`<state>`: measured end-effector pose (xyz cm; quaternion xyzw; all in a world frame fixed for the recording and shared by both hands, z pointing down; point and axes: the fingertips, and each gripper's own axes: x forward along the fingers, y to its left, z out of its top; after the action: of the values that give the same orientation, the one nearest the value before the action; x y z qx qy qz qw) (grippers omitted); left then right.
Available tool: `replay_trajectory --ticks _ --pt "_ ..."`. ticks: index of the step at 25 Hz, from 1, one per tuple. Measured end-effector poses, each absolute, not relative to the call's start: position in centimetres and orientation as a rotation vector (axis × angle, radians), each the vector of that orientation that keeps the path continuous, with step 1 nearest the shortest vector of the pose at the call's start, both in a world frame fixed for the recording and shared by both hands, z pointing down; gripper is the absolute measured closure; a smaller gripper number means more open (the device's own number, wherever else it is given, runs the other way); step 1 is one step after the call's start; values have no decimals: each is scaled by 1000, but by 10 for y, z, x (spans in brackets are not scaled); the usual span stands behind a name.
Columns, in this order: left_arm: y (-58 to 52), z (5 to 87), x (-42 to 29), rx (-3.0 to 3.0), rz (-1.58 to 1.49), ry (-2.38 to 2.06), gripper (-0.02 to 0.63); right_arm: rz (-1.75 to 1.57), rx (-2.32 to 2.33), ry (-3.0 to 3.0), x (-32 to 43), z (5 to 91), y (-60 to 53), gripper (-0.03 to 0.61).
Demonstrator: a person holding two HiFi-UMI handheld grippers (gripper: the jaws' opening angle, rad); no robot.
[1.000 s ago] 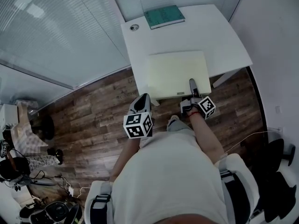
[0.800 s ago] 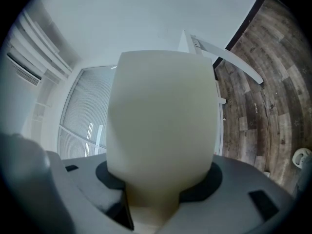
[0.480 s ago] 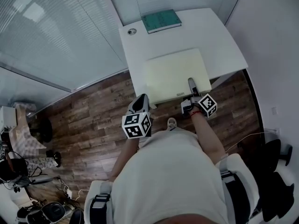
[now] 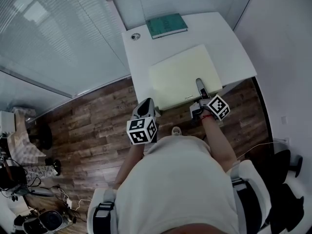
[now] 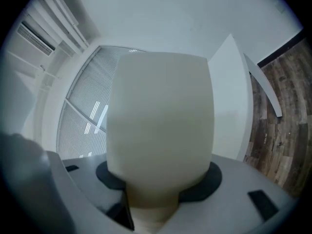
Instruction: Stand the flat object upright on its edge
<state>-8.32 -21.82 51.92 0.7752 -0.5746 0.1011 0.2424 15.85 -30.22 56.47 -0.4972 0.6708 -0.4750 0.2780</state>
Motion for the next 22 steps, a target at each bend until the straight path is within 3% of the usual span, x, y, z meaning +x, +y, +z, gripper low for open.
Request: replay_trajectory --ticks 22 --pt "-248 529 -75 2069 256 -1649 592 -828 -1588 2266 163 474 -391 310"
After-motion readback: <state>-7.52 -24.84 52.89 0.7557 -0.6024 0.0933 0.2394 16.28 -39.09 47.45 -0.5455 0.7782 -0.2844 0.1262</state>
